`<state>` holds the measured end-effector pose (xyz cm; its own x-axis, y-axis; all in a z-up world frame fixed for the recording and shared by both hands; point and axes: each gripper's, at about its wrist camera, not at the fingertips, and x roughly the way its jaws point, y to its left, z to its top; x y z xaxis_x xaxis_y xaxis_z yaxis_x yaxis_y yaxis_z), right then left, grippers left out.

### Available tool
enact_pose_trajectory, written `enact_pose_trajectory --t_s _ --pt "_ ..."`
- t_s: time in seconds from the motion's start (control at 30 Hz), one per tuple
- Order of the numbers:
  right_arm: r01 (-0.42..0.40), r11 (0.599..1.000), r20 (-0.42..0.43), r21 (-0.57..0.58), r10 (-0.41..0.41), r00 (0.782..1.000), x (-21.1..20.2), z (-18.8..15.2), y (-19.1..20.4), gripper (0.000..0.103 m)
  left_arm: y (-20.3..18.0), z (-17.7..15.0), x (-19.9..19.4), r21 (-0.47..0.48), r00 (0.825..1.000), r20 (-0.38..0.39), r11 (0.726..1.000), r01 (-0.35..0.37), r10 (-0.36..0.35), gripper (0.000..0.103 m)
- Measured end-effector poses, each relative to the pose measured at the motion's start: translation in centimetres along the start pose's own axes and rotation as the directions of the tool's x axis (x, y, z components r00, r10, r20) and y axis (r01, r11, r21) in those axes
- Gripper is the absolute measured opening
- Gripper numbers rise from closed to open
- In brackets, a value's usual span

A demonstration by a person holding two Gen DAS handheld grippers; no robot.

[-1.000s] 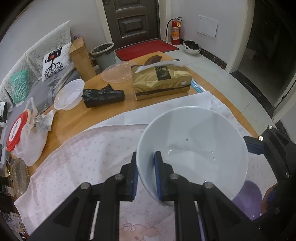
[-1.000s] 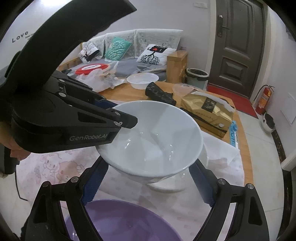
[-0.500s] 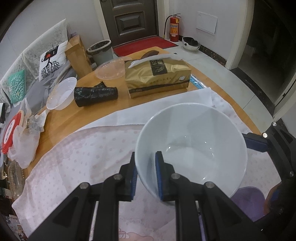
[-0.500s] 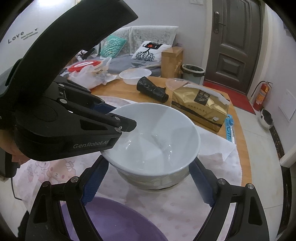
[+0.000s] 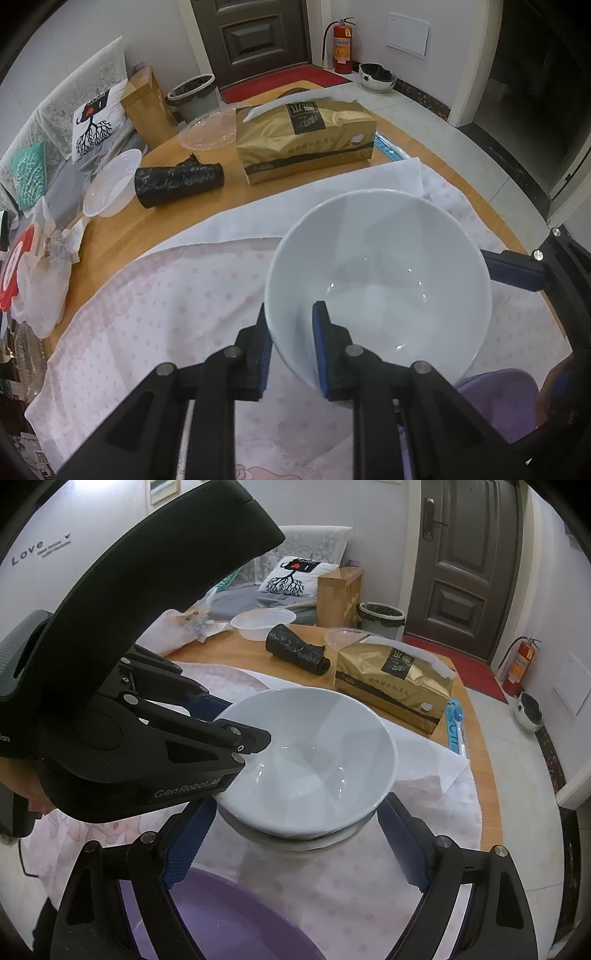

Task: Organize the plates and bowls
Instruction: 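Carry the white bowl with the left gripper over the first white bowl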

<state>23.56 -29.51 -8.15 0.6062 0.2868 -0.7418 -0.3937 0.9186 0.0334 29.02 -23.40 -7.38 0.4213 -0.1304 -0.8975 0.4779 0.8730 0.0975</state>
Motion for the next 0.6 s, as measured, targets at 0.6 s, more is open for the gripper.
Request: enact_pose_trajectory --t_s 0.6 --pt "-0.077 0.994 -0.099 0.073 0.084 0.992 2.8 -1.8 -1.4 0.093 0.9 0.5 1.5 -0.072 0.996 -0.009 0.993 0.089 -0.089 0.024"
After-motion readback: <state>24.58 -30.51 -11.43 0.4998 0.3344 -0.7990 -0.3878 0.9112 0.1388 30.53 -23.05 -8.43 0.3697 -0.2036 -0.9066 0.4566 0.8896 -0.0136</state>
